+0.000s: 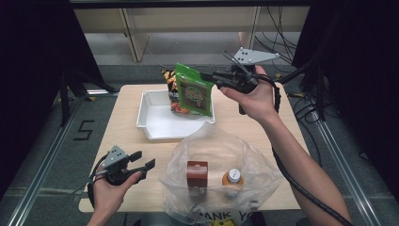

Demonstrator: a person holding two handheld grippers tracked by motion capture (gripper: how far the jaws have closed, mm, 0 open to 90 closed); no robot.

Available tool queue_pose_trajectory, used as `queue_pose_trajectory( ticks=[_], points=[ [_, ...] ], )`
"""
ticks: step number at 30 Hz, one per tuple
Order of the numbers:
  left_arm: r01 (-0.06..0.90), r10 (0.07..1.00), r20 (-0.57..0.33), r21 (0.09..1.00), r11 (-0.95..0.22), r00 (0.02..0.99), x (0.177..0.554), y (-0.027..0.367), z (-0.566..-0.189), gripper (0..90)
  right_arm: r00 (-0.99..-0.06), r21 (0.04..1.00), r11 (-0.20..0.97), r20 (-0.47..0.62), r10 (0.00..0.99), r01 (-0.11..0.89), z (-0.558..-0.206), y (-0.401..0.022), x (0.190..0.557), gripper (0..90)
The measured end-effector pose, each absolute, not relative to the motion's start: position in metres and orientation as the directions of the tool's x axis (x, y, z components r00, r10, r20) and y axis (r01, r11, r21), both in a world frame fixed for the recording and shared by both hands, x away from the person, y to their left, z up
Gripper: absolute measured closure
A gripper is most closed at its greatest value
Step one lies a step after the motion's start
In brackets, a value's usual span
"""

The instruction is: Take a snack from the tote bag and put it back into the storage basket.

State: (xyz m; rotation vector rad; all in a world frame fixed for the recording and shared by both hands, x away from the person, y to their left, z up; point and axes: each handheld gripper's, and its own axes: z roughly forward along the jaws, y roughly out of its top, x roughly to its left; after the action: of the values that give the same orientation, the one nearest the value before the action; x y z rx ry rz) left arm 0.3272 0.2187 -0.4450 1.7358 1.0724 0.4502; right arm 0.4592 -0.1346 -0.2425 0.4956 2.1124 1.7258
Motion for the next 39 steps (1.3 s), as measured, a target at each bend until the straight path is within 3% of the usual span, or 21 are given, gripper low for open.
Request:
queue_pose_trajectory(
  ticks=[39],
  points=[
    [0.455, 0.828, -0.182, 0.885, -0.097, 0.531, 0.327, 0.222, -0.447, 34.2, -0.857, 0.962, 0.243, -0.019, 0.515, 0.125, -0.278, -0.11, 0.497, 90.0]
  ],
)
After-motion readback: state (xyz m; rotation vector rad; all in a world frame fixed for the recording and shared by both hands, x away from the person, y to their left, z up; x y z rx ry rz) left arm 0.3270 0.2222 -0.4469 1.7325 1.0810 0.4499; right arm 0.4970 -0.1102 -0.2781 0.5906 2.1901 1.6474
